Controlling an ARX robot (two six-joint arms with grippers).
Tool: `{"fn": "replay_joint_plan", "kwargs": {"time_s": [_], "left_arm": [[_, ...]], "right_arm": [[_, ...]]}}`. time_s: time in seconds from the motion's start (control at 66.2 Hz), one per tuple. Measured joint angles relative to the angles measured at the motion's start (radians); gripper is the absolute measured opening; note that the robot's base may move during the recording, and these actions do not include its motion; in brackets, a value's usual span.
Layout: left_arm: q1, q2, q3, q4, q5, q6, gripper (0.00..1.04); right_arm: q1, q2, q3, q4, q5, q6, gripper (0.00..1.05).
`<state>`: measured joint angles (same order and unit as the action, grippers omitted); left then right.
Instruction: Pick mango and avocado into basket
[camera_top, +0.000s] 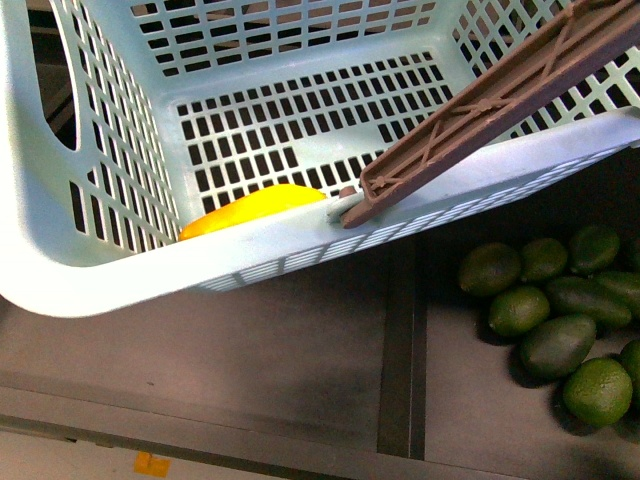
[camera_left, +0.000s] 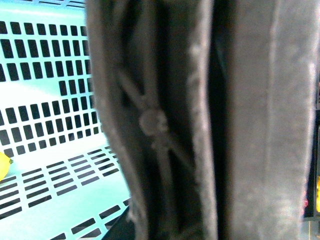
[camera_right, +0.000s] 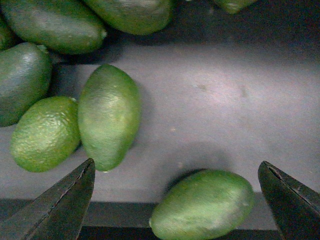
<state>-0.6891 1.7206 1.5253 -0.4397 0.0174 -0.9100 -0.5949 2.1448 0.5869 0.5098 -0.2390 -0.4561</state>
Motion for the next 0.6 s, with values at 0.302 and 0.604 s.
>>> {"fn": "replay_joint_plan", "kwargs": {"time_s": [0.302,0.604], "left_arm": [[0.004,0.000,0.000,0.000,-0.009,0.002,0.13],[0.003,0.000,0.000,0.000,-0.006,0.001,0.13]], "right_arm": [[0.067,0.168,0.075,0.040,0.037,0.093,0.96],[0.122,0.254,0.151,0.040,0.057,0.169,0.96]]}}
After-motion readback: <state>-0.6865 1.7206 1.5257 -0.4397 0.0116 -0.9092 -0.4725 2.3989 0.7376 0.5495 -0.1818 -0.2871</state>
